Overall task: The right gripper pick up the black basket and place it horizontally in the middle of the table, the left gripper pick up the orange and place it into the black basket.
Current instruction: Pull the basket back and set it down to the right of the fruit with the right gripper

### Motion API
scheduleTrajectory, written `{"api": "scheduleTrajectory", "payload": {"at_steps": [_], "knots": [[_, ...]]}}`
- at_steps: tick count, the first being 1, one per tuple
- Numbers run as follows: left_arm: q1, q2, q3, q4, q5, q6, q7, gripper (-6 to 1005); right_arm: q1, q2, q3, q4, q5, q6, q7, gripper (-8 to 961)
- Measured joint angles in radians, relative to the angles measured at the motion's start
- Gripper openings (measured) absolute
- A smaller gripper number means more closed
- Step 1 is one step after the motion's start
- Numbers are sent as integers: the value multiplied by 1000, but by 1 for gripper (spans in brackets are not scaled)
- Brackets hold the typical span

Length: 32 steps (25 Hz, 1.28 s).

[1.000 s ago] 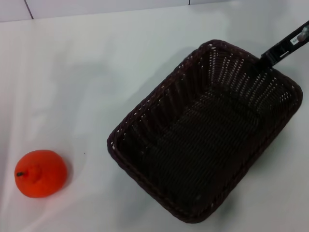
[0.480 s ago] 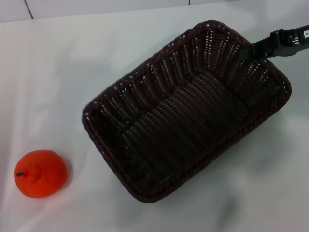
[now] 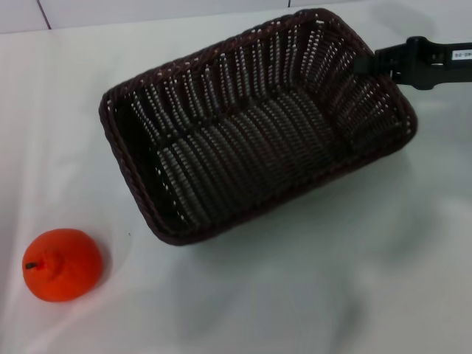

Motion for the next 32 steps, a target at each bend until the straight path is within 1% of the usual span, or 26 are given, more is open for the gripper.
{"api": "scheduleTrajectory", "payload": {"at_steps": [5, 6, 7, 8, 15, 23, 28, 32], "knots": [[0, 0, 0, 0, 0, 1, 0, 784, -8, 52, 12, 10, 33, -89, 3, 198], [1, 0, 0, 0, 0, 1, 0, 784, -12, 66, 13, 23, 49, -117, 3, 198], [2, 0, 0, 0, 0, 1, 0, 784, -15, 73, 13, 30, 58, -134, 3, 198], [4, 0, 0, 0, 0, 1, -2, 784, -15, 73, 13, 30, 58, -134, 3, 199], [18, -2, 0, 2, 0, -4, -9, 783, -31, 115, 13, 59, 94, -235, 3, 200], [20, -3, 0, 6, 0, -8, -9, 781, -41, 146, 33, 66, 103, -295, -2, 201], [23, -3, 15, 7, 1, -9, -11, 781, -43, 148, 36, 66, 104, -297, -6, 344], [46, 4, 82, -16, 2, 0, -63, 780, -47, 148, 36, 64, 109, -288, -8, 447]]}}
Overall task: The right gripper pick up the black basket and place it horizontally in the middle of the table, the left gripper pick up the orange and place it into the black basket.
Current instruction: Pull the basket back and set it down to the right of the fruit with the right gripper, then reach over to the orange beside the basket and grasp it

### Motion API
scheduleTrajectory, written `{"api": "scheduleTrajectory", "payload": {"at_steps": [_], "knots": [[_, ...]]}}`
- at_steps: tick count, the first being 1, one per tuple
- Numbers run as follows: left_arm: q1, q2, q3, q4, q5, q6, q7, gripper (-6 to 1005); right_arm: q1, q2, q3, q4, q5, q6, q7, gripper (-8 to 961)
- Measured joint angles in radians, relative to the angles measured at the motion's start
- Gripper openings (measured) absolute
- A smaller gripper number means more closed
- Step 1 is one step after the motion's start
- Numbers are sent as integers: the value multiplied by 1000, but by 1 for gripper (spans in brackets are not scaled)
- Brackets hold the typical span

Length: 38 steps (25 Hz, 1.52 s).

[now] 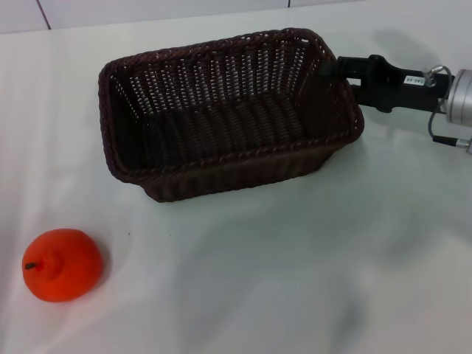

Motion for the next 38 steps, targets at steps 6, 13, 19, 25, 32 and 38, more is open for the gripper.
{"api": "scheduleTrajectory", "payload": {"at_steps": [6, 13, 19, 25, 32, 38], "knots": [[99, 18, 137, -114, 3, 31, -144, 779, -23, -24, 0, -11, 85, 19, -30, 596], [165, 109, 348, -154, 139, 88, -204, 778, -34, -39, 0, -23, 303, 41, -171, 852], [190, 147, 418, -157, 345, 201, -209, 784, -4, -32, -1, -24, 405, -6, -238, 923], [220, 144, 421, -151, 408, 287, -229, 820, 43, -28, -6, -15, 418, -40, -264, 916], [227, 145, 424, -155, 455, 372, -230, 875, 61, -24, -9, -13, 420, -59, -270, 915], [202, 150, 423, -159, 505, 420, -235, 814, 60, -16, -9, -11, 420, -64, -286, 916]]}}
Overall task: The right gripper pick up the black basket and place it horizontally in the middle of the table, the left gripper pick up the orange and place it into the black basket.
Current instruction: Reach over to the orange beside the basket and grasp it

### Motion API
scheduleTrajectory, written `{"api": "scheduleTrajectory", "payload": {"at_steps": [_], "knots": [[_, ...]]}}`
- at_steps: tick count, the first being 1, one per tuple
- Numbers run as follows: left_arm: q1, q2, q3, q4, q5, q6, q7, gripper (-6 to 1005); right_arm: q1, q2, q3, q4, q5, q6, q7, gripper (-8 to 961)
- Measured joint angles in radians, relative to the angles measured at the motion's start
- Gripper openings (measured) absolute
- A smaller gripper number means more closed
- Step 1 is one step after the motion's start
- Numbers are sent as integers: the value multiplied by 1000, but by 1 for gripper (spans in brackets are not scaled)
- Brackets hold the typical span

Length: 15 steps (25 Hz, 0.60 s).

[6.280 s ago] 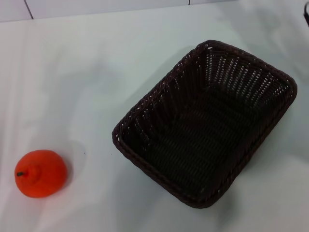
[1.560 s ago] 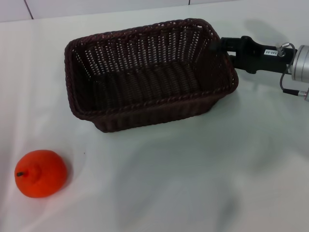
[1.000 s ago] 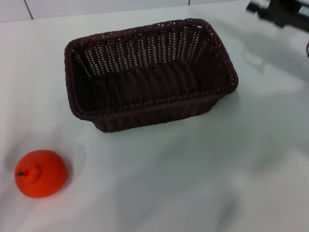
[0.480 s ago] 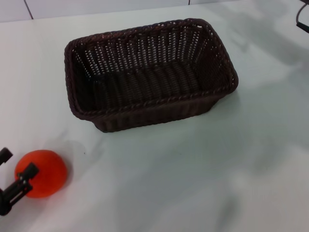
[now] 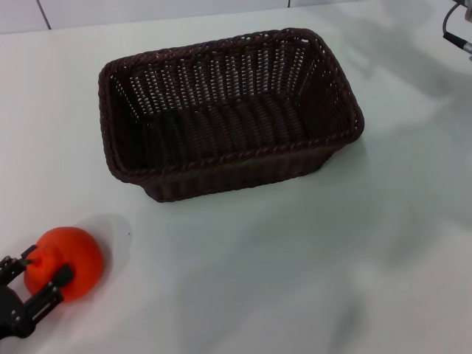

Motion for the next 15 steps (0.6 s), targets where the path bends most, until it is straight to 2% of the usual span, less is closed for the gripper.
{"api": "scheduleTrajectory", "payload": {"at_steps": [8, 13, 15], "knots": [[-10, 2, -11, -23, 5, -15, -1, 690, -12, 2, 2, 1, 1, -10, -4, 916], [-19, 5, -14, -28, 3, -70, -10, 449, -16, 2, 6, 2, 1, -13, -5, 915], [-19, 7, -22, -29, 1, -96, -11, 382, -17, 2, 8, 2, 1, -14, -5, 915]]}}
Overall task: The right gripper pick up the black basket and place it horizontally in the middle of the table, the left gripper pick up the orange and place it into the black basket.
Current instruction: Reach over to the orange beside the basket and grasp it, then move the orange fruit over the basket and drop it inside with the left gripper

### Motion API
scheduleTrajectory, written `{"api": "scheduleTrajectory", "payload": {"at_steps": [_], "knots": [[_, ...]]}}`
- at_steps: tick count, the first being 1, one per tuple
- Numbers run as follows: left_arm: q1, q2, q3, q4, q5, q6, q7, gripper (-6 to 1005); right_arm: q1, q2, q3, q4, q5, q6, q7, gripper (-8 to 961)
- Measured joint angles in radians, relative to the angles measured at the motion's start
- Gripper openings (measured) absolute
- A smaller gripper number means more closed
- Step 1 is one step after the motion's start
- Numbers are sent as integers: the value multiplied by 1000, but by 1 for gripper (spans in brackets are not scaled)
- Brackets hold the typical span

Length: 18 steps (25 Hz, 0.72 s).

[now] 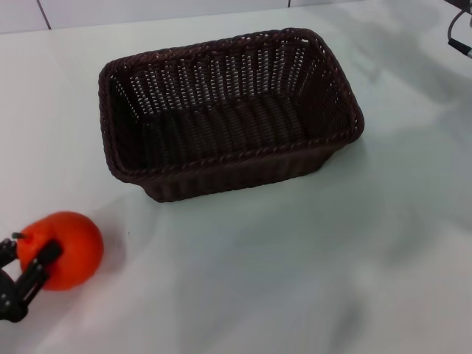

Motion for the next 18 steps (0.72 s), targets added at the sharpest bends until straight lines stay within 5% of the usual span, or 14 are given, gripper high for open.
{"api": "scheduleTrajectory", "payload": {"at_steps": [9, 13, 18], "knots": [[-44, -15, -134, -3, -2, -211, -17, 270, -4, 1, 3, 0, 24, -3, -32, 916], [-130, -45, -205, -8, -3, -260, -48, 242, -4, 10, 3, 0, 36, -4, -63, 916], [-296, -90, -232, -21, -3, -136, -123, 224, -5, 32, 3, 0, 59, -9, -126, 916]]}}
